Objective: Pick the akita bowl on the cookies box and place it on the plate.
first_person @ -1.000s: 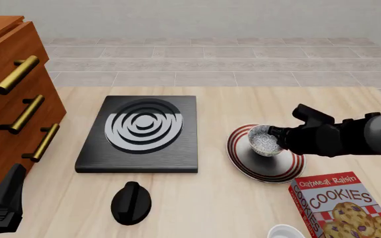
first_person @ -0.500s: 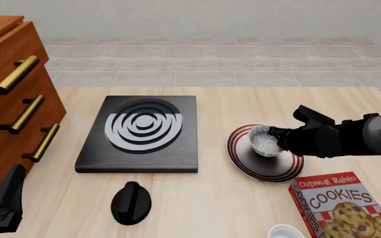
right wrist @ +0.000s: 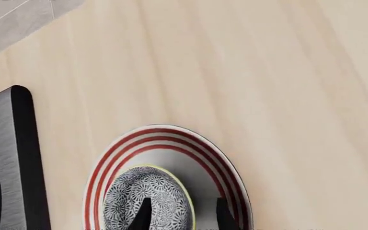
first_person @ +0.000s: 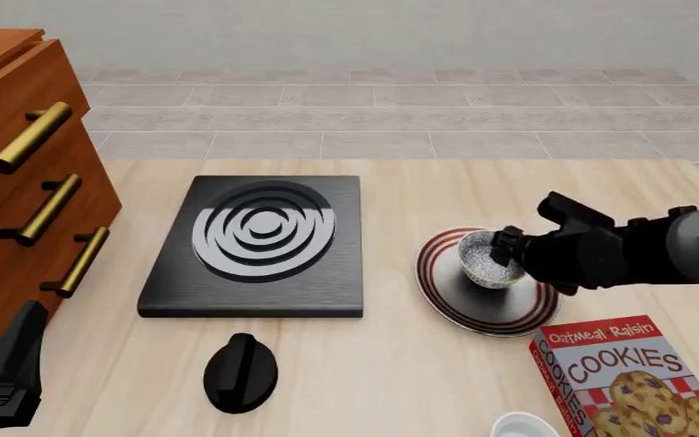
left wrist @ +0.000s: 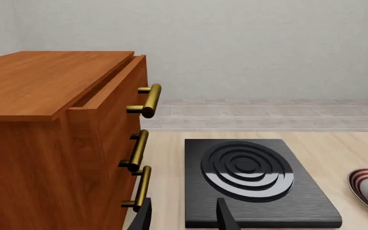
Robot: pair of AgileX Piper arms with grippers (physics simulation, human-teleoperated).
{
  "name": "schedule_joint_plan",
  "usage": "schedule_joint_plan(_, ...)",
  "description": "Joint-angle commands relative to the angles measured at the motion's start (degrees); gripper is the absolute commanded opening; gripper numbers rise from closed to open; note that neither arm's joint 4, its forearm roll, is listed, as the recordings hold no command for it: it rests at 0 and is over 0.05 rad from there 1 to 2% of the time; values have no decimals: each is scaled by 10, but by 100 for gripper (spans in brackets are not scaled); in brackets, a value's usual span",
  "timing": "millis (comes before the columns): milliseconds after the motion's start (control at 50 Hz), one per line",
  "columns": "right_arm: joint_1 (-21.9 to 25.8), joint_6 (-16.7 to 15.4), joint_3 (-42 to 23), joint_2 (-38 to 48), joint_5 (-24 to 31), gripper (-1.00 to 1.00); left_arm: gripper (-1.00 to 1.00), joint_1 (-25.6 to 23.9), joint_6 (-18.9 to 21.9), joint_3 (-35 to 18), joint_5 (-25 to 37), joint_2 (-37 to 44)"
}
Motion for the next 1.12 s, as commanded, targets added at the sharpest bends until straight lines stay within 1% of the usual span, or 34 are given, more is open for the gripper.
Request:
schedule_joint_plan(20, -3, -1, -2, -17, 13, 100, 100, 0, 0, 0, 0, 0)
schedule_joint_plan(120, -12, -11, -7, -42, 30, 100, 100, 0, 0, 0, 0, 0)
schedule_joint_plan(180, -22, -20, -7, -73, 49, 100, 100, 0, 0, 0, 0, 0)
schedule_joint_plan(220, -25, -19, -4, -93, 56, 100, 100, 0, 0, 0, 0, 0)
schedule_joint_plan(240, -34, -27, -5, -108, 65, 100, 100, 0, 0, 0, 0, 0)
schedule_joint_plan(260, -35, -22, 1, -117, 62, 100, 100, 0, 0, 0, 0, 0)
schedule_joint_plan(300, -33, -23, 3, -125, 67, 100, 100, 0, 0, 0, 0, 0)
schedule_joint_plan(320, -37, -26, 5, -163, 86, 100, 100, 0, 0, 0, 0, 0)
schedule_joint_plan(340, -37, -26, 5, -163, 86, 100, 100, 0, 0, 0, 0, 0)
schedule_joint_plan(360, -34, -35, 3, -176, 96, 100, 100, 0, 0, 0, 0, 0)
schedule_joint_plan(380, -43, -27, 7, -196, 102, 100, 100, 0, 0, 0, 0, 0)
schedule_joint_plan(400, -42, -30, 8, -216, 112, 100, 100, 0, 0, 0, 0, 0)
schedule_joint_plan(420, -42, -41, 5, -226, 123, 100, 100, 0, 0, 0, 0, 0)
schedule_joint_plan(460, -46, -34, 10, -258, 134, 100, 100, 0, 0, 0, 0, 0)
schedule_joint_plan(480, -44, -47, 6, -276, 149, 100, 100, 0, 0, 0, 0, 0)
schedule_joint_plan(500, -50, -50, 7, -289, 156, 100, 100, 0, 0, 0, 0, 0)
schedule_joint_plan(520, -49, -43, 11, -302, 161, 100, 100, 0, 0, 0, 0, 0)
schedule_joint_plan(540, -51, -52, 9, -321, 174, 100, 100, 0, 0, 0, 0, 0)
schedule_joint_plan(620, -53, -54, 4, -387, 215, 100, 100, 0, 0, 0, 0, 0)
schedule_joint_plan(660, -53, -64, -2, -408, 234, 100, 100, 0, 0, 0, 0, 0)
schedule_joint_plan(680, -54, -57, -3, -427, 244, 100, 100, 0, 0, 0, 0, 0)
schedule_joint_plan(720, -57, -66, -8, -448, 261, 100, 100, 0, 0, 0, 0, 0)
schedule_joint_plan(740, -56, -63, -9, -462, 272, 100, 100, 0, 0, 0, 0, 0)
schedule_joint_plan(820, -61, -71, -14, -507, 302, 100, 100, 0, 0, 0, 0, 0)
schedule_joint_plan(840, -64, -84, -19, -521, 312, 100, 100, 0, 0, 0, 0, 0)
schedule_joint_plan(880, -65, -83, -23, -541, 325, 100, 100, 0, 0, 0, 0, 0)
schedule_joint_plan(900, -64, -94, -31, -554, 336, 100, 100, 0, 0, 0, 0, 0)
schedule_joint_plan(940, -67, -97, -34, -563, 343, 100, 100, 0, 0, 0, 0, 0)
schedule_joint_plan(980, -68, -102, -39, -594, 360, 100, 100, 0, 0, 0, 0, 0)
schedule_joint_plan(1000, -77, -116, -43, -609, 366, 100, 100, 0, 0, 0, 0, 0)
schedule_joint_plan(1020, -77, -121, -43, -616, 370, 100, 100, 0, 0, 0, 0, 0)
schedule_joint_plan(1060, -83, -115, -40, -641, 375, 100, 100, 0, 0, 0, 0, 0)
schedule_joint_plan(1100, -73, -111, -34, -656, 377, 100, 100, 0, 0, 0, 0, 0)
schedule_joint_plan(1120, -58, -91, -21, -671, 372, 100, 100, 0, 0, 0, 0, 0)
